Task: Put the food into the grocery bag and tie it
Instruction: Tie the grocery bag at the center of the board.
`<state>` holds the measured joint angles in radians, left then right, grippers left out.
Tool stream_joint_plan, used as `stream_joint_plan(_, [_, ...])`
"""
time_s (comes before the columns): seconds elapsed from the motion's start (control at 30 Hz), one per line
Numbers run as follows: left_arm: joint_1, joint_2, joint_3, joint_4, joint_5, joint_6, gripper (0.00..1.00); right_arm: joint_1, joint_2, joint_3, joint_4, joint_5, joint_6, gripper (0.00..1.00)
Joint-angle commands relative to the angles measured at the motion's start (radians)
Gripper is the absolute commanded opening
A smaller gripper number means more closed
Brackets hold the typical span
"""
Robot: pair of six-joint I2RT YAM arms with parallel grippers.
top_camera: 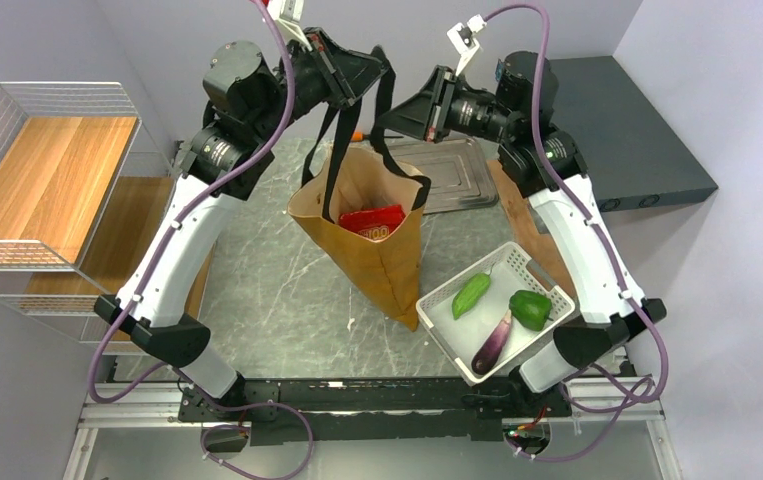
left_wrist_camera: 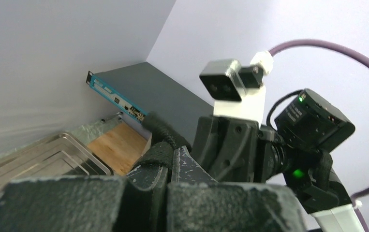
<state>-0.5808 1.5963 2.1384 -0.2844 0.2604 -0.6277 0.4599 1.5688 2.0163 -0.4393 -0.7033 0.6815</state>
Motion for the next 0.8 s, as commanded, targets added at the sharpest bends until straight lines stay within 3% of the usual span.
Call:
stream_joint_plan(0.0, [0.000,-0.051,0.028,0.156,-0.023,0.029,0.00,0.012,-0.095,-0.058,-0.009,-0.054,0.028,0.48])
stream_joint_plan(0.1, [0.000,-0.046,0.037,0.167,-0.023,0.024,0.00,0.012,-0.103,-0.072,-0.055,-0.032,0.013,0.97])
stream_joint_plan(0.13, [0.000,-0.043,0.043,0.167,-0.022,0.022,0.00,0.012,-0.104,-0.069,-0.080,-0.012,-0.004,0.99])
stream_joint_plan(0.47, [0.000,-0.037,0.050,0.177,-0.010,0.005,0.00,0.003,-0.077,-0.016,-0.202,0.244,-0.120,1.00])
stream_joint_plan(0.7, [0.000,-0.033,0.054,0.182,-0.010,-0.001,0.00,0.004,-0.032,-0.013,-0.141,0.203,-0.103,1.00])
stream_joint_plan(0.77, [0.000,-0.033,0.054,0.179,-0.011,0.000,0.00,0.004,-0.017,0.004,-0.123,0.181,-0.093,0.91])
